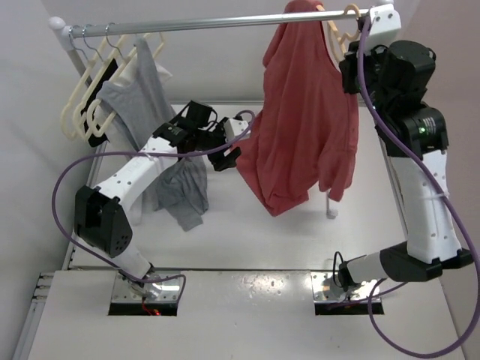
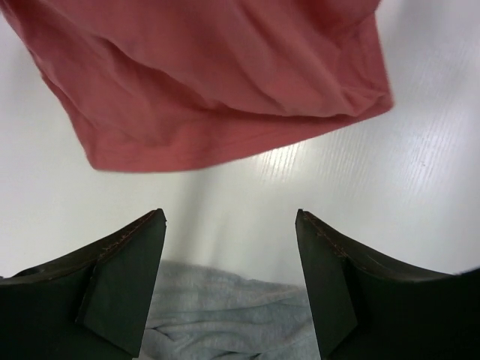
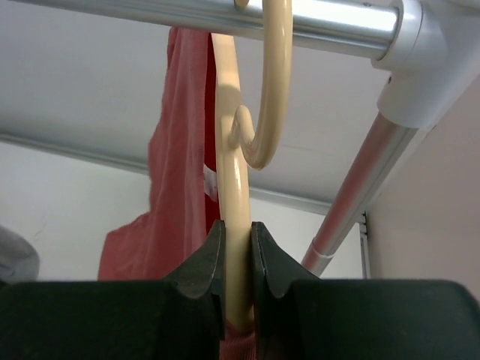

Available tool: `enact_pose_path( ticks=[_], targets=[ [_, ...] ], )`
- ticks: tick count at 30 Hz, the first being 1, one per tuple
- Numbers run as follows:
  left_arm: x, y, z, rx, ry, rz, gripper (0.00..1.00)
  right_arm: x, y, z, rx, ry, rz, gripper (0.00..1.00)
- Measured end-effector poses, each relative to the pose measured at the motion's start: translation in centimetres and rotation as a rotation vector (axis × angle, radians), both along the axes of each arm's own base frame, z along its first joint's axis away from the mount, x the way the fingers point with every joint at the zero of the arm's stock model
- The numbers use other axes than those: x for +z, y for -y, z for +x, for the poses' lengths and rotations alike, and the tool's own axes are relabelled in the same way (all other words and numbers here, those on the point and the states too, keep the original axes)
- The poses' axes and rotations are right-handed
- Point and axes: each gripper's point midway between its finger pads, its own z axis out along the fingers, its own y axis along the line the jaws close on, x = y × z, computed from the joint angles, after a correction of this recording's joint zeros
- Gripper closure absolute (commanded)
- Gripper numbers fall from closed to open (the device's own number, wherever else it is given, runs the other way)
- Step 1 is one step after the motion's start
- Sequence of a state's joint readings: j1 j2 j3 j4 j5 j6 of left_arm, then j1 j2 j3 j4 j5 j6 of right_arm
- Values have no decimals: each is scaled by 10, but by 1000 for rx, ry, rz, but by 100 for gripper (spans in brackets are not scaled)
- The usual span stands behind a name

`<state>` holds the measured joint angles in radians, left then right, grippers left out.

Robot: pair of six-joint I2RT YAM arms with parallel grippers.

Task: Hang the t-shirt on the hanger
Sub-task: Hang the hanger with tshirt onto the clothesline

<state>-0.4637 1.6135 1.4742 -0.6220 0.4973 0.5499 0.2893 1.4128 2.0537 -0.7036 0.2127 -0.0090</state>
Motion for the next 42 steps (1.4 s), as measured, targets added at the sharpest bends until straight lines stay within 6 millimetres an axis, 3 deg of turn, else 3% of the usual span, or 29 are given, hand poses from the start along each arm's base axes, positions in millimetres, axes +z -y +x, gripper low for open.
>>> enact_pose_path(
  ticks=[3,16,19,23,26,28,29,32,37,42],
  targets=[
    [2,2,-2,-4,5,2,24,-1,0,13,-19,26,7,100],
    [-9,-4,-4,14,-11,30,24,18,10,27,-88,95,26,100],
    [-9,-4,-4,14,-10,30,24,9,8,37,-87,73,20,100],
    [-9,-4,-4,14,-10,30,24,-18,5,49,-91,2,13,100],
    [-9,-4,-5,14,-10,31,24,-21,4,51,-92,9,35,100],
    [-8,-4,-5,15,-9,30,24,-21,4,46,-90,14,45,84],
    [-8,-5,-6,15,-8,30,24,-22,5,41,-88,14,51,59],
    [-9,-6,-8,15,-10,31,24,-29,9,22,-86,3,66,31],
    [-10,-6,-9,15,-12,32,24,-38,20,-19,-85,-4,63,18],
    [-10,-4,-11,8,-13,32,24,-10,30,-58,-76,80,95,9]
  ],
)
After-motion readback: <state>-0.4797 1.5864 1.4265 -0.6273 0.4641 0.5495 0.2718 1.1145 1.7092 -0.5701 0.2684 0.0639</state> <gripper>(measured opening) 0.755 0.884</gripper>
